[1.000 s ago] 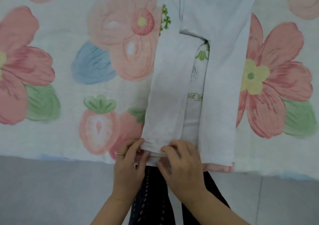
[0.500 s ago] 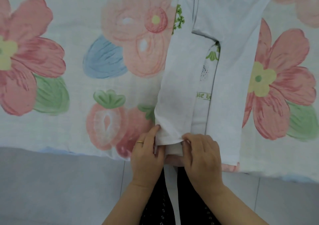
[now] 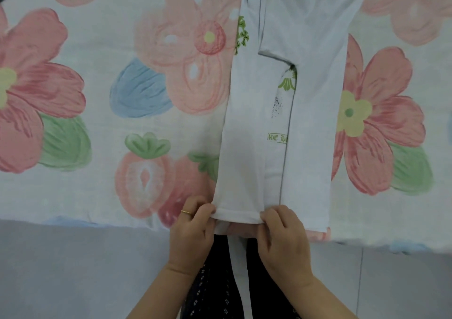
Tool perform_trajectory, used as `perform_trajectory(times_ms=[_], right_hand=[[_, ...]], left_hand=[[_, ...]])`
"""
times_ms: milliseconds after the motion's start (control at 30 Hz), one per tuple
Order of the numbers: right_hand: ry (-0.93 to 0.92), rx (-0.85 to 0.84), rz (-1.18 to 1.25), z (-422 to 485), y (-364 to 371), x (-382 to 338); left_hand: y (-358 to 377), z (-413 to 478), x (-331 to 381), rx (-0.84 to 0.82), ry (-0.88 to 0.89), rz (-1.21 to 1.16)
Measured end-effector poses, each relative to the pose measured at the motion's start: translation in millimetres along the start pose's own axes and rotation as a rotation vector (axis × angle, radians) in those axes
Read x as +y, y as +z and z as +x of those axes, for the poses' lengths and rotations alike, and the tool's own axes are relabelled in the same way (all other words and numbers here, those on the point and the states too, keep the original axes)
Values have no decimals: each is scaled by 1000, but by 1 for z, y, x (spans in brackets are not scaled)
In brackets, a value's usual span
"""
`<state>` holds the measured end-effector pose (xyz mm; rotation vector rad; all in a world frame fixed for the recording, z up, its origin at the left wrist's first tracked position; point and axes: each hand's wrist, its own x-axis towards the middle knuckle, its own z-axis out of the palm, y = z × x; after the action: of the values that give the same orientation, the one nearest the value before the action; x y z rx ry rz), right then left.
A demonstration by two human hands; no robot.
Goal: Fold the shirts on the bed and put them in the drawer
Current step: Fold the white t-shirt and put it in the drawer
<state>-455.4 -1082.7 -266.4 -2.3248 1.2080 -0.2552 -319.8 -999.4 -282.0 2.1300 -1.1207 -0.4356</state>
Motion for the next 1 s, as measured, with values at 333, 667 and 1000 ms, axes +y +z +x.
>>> perform_trajectory(times_ms=[333, 667, 1000], right_hand=[[-36, 67, -166, -9, 15, 1], [200, 135, 76, 5, -14, -13], [94, -102, -241, 80, -18, 60]], left_hand=[[-10, -9, -19, -114, 83, 130], [-14, 23, 8, -46, -39, -52], [53, 103, 35, -436, 127, 532]])
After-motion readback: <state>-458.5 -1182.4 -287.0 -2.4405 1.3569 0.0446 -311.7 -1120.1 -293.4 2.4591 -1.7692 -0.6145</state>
